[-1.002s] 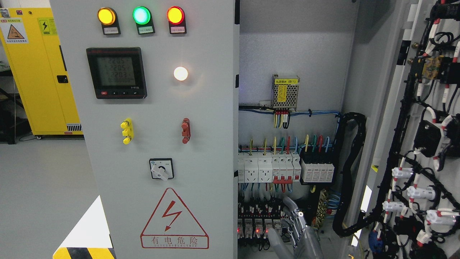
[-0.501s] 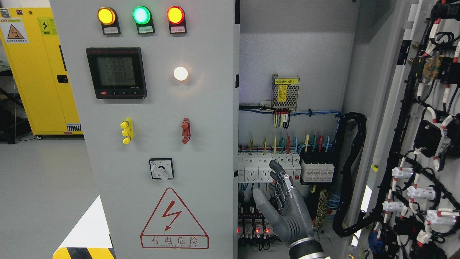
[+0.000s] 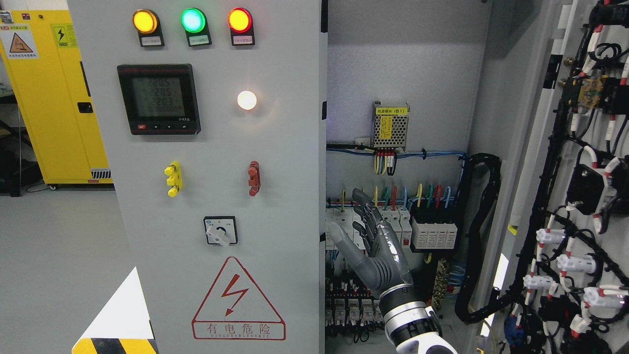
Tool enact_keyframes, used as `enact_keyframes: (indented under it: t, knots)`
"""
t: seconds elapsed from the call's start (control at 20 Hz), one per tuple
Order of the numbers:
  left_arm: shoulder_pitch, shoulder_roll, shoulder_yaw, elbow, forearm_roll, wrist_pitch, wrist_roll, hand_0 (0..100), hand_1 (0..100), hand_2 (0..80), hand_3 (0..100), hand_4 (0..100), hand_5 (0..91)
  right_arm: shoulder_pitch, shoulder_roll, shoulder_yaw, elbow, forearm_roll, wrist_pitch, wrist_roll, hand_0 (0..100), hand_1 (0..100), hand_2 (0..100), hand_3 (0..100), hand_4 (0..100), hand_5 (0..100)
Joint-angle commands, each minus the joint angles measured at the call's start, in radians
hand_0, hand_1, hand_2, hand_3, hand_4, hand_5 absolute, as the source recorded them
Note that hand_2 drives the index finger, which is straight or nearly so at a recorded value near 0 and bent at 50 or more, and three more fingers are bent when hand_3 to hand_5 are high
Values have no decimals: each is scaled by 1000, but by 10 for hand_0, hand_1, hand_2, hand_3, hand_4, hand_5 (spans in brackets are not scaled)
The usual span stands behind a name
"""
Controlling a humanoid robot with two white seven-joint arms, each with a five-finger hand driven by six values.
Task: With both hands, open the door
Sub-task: 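Raise the right hand to the inner edge of the indicator-light door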
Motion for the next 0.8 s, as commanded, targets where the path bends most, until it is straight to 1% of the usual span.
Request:
enact_keyframes:
  t: [0.0,0.1,0.25,0.4,0.5,0.65,0.75]
  knots:
    - [-11,-12,0,31,0,-1,1,120,556,0,0,0,0,-52,14,-6,86,-2,1,21,0,500,40,0,0,0]
    - [-14,-12,0,31,0,-1,1,120,556,0,0,0,0,-67,14,-11,100,-2,2,37,0,500,40,0,0,0]
    - [-14,-9,0,31,0,-1,1,120,556,0,0,0,0,-94,14,-24,127,-2,4,89,0,500,40,0,0,0]
    - [-14,-7,0,31,0,-1,1,120,556,0,0,0,0,-116,17,-30,161,-2,8,95,0,500,40,0,0,0]
    - [-14,-7,2,31,1,-1,1,120,556,0,0,0,0,-135,17,-47,186,-3,11,101,0,500,40,0,0,0]
    - [-14,-7,2,31,1,-1,1,120,556,0,0,0,0,-138,17,-47,189,-3,11,144,0,500,40,0,0,0]
    - [-16,-7,2,31,1,-1,1,120,556,0,0,0,0,-138,17,-46,189,-5,11,162,0,500,40,0,0,0]
